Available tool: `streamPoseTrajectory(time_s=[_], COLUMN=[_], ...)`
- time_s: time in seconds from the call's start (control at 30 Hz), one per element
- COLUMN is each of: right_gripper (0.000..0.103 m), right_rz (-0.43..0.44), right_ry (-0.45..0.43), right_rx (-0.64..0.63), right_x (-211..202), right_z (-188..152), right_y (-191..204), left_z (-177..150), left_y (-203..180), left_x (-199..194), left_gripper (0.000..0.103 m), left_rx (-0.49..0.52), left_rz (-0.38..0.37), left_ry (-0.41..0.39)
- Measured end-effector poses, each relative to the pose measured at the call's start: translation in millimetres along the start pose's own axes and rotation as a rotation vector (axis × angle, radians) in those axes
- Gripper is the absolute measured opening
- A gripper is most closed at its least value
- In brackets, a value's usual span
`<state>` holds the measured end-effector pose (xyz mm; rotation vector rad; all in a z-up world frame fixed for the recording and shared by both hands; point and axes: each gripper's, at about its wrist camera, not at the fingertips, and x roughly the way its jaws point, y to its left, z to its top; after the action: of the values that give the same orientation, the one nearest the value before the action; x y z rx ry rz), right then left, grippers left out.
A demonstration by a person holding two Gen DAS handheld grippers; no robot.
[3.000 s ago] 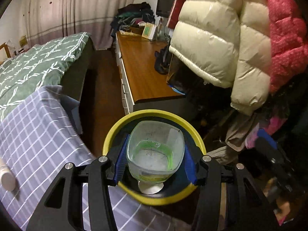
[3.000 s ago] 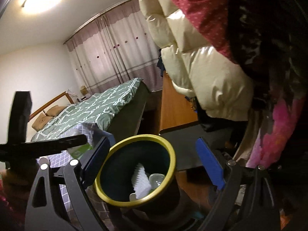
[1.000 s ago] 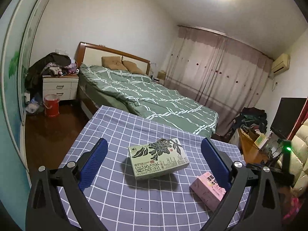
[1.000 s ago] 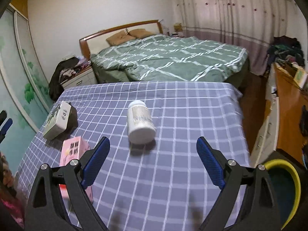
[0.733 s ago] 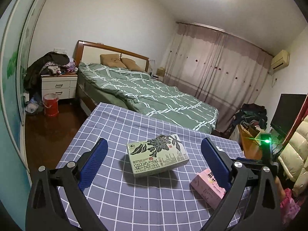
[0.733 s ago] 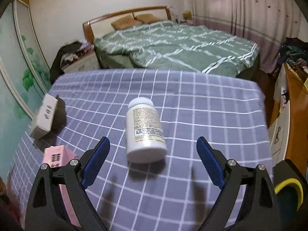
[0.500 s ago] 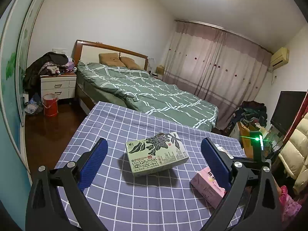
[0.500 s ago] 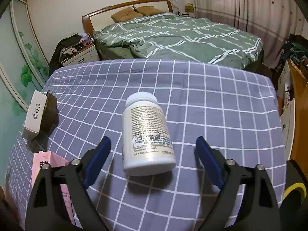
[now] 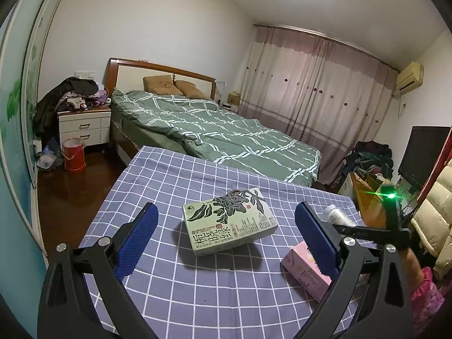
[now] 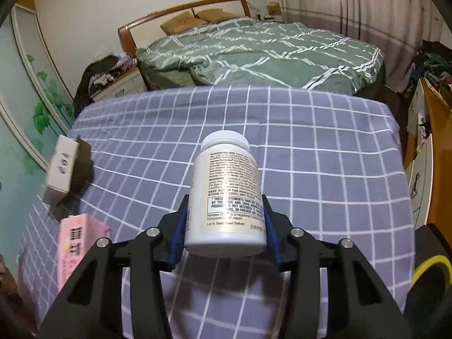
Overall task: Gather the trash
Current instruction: 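Carry the pill bottle over the bin and release it with the right gripper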
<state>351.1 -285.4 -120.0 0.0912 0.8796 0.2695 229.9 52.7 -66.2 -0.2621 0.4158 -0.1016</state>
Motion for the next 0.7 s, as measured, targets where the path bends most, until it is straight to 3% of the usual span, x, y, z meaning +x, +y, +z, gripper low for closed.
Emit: streamPoseTrajectory(time_s=[0.33, 0.7], right_gripper=[0.045, 0.045], right_rz=[0.019, -0.194], right_ry=[-0.128, -0.176], right_rx=[0.077, 0.263], right_x=[-89.0, -152.7], right_z=[-28.9, -95.8], right_y=[-15.4, -102.8], left_z=[-1.7, -2.9], left_y=[-2.3, -4.6], left_x=[1.9, 1.3], left_gripper=[0.096, 0.096], left_rx=[-0.003, 0.002], left_rz=[0.000, 0.006], left_ry=[0.009, 0.008])
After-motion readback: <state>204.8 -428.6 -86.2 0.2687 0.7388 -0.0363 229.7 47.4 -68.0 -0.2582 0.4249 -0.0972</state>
